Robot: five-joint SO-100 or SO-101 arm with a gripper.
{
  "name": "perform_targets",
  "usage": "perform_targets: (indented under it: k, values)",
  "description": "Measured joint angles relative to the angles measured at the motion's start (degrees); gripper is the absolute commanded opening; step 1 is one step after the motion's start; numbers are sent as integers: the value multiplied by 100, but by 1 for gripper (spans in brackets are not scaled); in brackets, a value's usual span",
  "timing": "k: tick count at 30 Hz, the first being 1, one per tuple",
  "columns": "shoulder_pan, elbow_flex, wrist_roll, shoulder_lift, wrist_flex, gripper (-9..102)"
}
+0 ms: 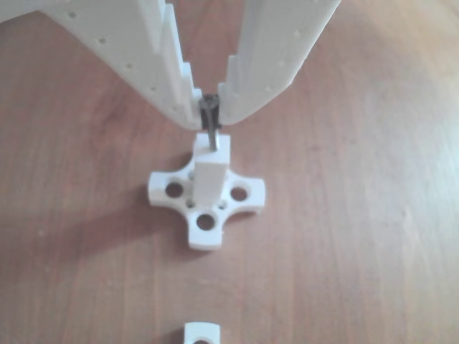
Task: Grab the screw and set it in the hole.
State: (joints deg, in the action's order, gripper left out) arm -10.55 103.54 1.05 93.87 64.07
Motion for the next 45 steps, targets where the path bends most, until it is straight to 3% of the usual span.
perform_targets:
  k: [45]
  values:
    - [18, -9, 0, -44, 105, -4]
